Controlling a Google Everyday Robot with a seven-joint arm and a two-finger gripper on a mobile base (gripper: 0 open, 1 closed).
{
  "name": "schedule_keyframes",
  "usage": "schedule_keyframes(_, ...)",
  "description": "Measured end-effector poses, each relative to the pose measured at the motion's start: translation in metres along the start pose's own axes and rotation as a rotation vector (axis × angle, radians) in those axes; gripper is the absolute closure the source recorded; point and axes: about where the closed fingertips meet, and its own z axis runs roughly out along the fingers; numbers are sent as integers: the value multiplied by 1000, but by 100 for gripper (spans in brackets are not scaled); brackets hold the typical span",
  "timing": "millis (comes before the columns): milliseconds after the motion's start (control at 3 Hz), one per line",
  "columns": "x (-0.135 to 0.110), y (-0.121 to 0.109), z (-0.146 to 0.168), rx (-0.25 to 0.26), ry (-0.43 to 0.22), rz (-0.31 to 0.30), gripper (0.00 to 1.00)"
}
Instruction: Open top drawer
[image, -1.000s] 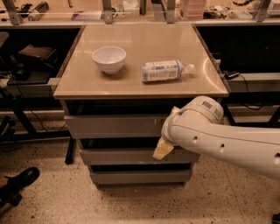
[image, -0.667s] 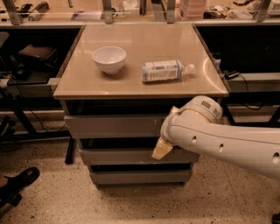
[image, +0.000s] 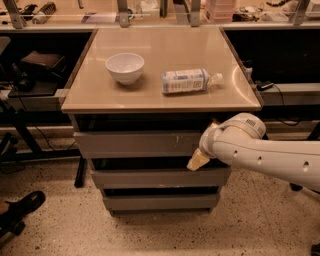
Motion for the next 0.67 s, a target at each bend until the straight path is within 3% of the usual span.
schedule_keyframes(333, 0, 0, 0, 0, 0, 0, 0)
schedule_keyframes(667, -14, -10, 36, -15, -38, 20, 0)
